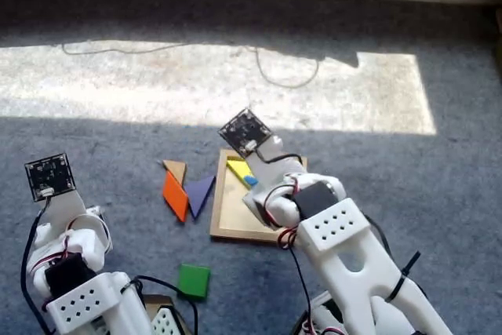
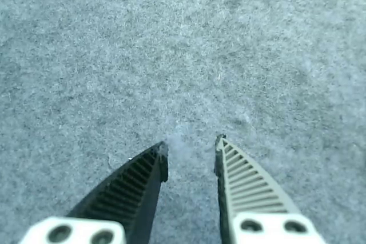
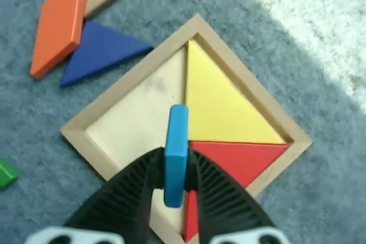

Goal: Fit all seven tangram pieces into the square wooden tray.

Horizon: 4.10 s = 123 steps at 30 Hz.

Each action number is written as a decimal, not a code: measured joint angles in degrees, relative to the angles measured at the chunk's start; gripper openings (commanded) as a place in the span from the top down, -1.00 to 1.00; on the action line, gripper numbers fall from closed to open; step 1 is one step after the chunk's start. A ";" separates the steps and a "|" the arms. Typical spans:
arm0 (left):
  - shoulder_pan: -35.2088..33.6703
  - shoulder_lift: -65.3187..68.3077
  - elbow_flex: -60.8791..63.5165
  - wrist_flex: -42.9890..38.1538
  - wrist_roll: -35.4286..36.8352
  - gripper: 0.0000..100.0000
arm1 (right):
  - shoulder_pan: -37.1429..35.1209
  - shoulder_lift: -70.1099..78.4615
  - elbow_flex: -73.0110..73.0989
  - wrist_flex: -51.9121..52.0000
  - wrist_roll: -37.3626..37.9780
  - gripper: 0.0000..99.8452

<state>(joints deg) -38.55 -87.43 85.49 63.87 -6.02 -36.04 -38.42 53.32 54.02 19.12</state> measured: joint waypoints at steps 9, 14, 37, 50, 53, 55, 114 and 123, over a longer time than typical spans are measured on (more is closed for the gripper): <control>0.00 0.00 0.00 0.00 0.00 0.71 | 0.00 -0.18 7.30 0.18 6.24 0.99; 0.00 0.00 0.00 0.00 0.00 0.71 | 0.00 -0.18 9.05 0.18 6.42 0.99; 0.00 0.00 0.00 0.00 0.00 0.71 | -1.67 -0.26 10.11 0.18 6.51 0.65; 0.00 0.00 0.00 0.00 0.00 0.71 | -0.26 -0.26 8.79 -5.54 -8.97 0.99; 0.00 0.00 0.00 0.00 0.00 0.71 | -2.11 -0.26 10.81 -12.84 -12.31 0.99; 0.00 0.00 0.00 0.00 0.00 0.71 | -2.29 -0.26 14.42 -18.46 -12.92 0.99; 23.38 36.75 -43.34 33.23 -19.69 0.49 | 14.86 -19.08 5.71 9.41 -35.69 0.99; 39.12 56.70 -43.43 32.97 -14.77 0.48 | 25.05 -19.08 13.89 -4.66 -40.88 0.99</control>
<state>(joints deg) 0.57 -30.73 42.07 96.84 -20.79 -10.99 -57.49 67.21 49.36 -21.76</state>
